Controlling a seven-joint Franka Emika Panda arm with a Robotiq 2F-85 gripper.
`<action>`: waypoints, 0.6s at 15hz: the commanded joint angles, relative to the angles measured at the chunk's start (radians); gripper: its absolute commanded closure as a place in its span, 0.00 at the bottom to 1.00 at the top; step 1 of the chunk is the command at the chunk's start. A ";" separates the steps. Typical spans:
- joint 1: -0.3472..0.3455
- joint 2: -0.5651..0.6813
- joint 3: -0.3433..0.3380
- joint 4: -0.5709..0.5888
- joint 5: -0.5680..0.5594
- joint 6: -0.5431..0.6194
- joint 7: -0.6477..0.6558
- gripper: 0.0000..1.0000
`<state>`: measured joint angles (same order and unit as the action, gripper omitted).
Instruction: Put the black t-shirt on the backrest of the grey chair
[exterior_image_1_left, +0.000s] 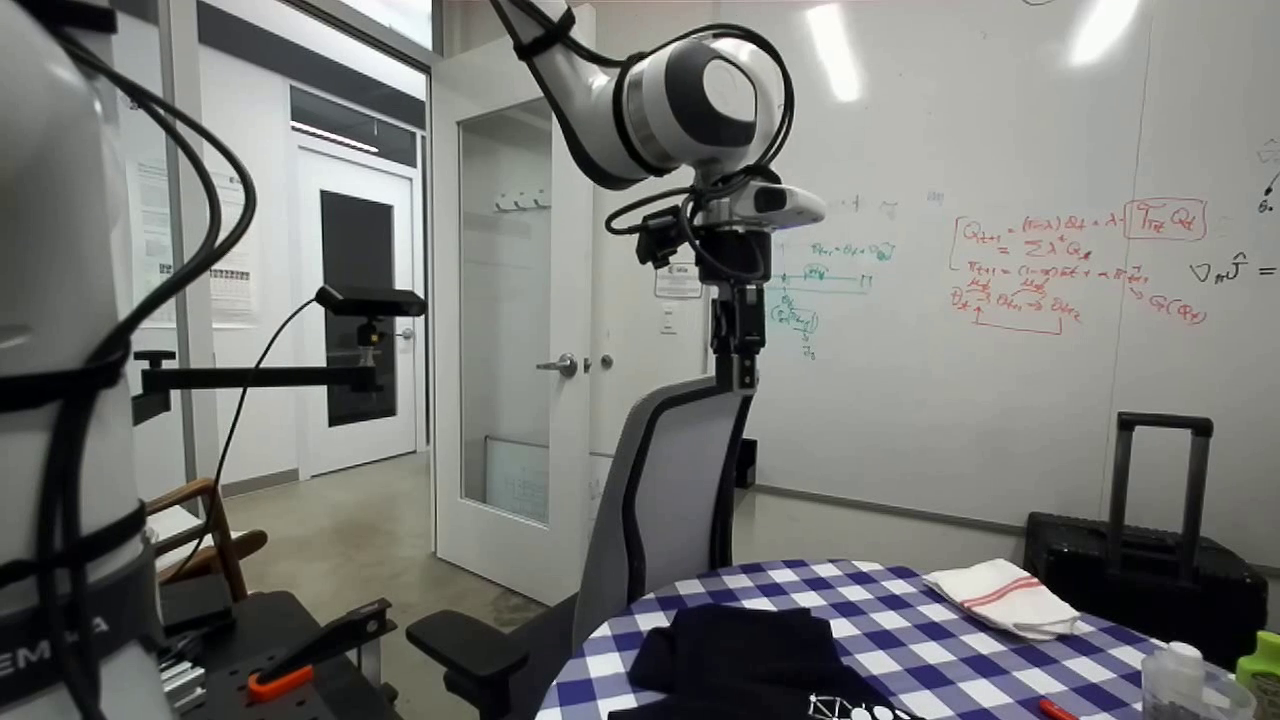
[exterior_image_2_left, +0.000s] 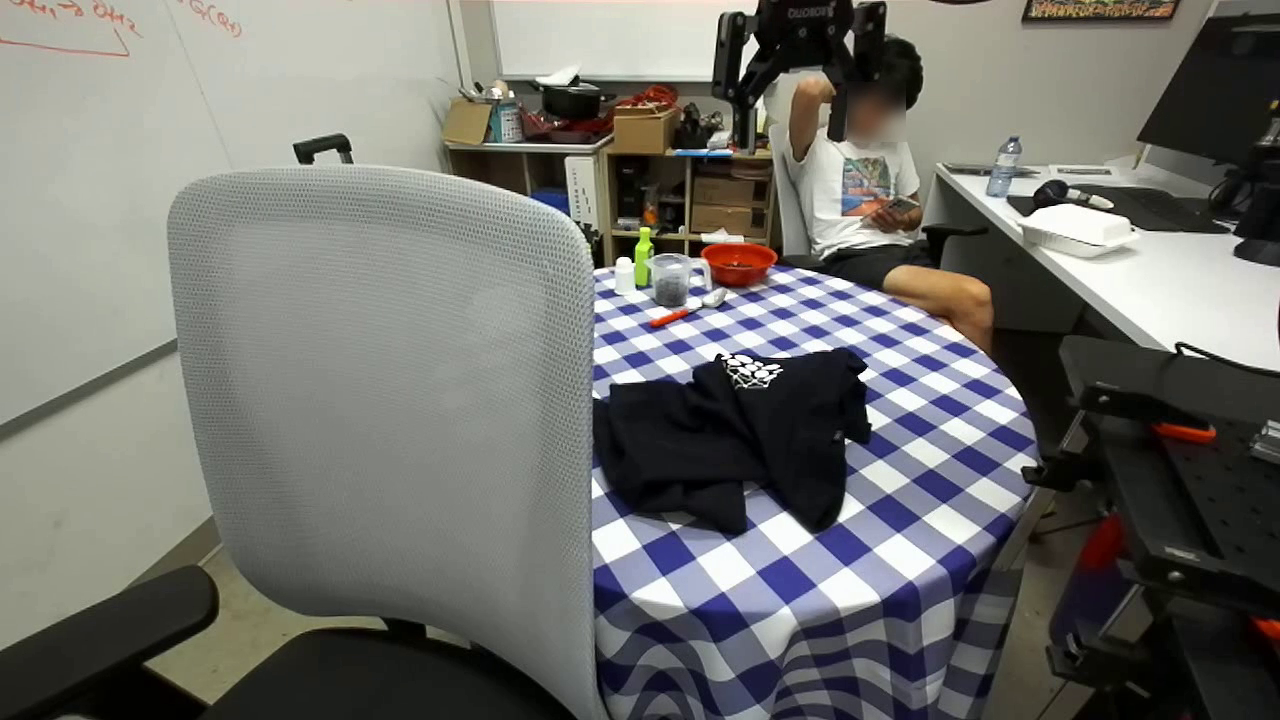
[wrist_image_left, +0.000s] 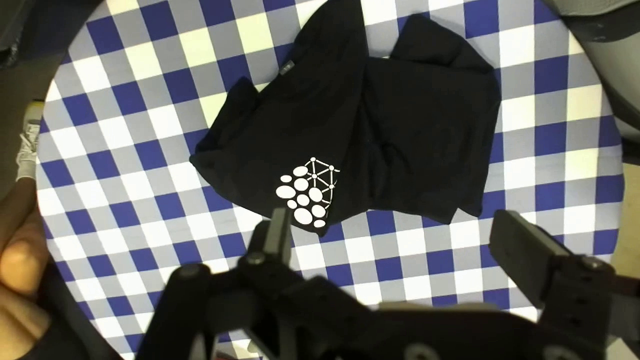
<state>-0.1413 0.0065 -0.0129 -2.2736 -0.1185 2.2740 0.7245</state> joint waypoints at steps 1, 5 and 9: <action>0.025 0.005 -0.026 0.006 0.001 -0.002 0.007 0.00; 0.056 0.045 -0.005 0.041 -0.025 0.035 0.115 0.00; 0.116 0.245 -0.023 0.102 -0.144 0.150 0.440 0.00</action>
<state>-0.0689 0.0889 -0.0125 -2.2461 -0.1890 2.3702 0.9738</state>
